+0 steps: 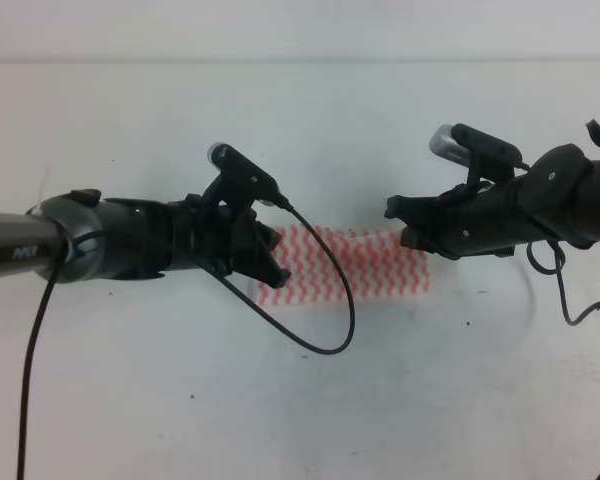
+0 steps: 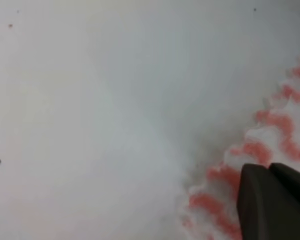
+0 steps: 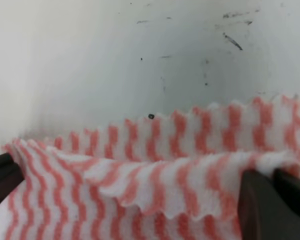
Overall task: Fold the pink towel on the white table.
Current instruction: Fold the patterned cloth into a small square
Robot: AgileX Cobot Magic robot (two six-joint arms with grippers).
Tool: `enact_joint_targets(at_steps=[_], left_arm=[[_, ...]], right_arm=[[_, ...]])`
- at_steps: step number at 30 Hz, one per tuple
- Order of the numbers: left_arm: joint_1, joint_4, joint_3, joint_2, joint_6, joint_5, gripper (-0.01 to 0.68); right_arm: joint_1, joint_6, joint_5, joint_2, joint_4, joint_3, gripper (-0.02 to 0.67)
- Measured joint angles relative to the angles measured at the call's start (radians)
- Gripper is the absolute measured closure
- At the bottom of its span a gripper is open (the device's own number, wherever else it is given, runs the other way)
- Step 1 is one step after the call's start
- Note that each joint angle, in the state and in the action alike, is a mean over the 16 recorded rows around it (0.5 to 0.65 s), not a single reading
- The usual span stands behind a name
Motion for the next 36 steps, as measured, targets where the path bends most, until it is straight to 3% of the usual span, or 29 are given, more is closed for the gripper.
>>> enact_joint_targets(at_steps=[17, 36], left_arm=[[-0.004, 0.038, -0.003, -0.013, 0.026, 0.288, 0.678], [-0.046, 0.057, -0.033, 0.025, 0.072, 0.333, 0.678]], right_arm=[[0.0, 0.0, -0.002, 0.0, 0.0, 0.0, 0.666], [0.0, 0.001, -0.003, 0.0, 0.0, 0.0, 0.666]])
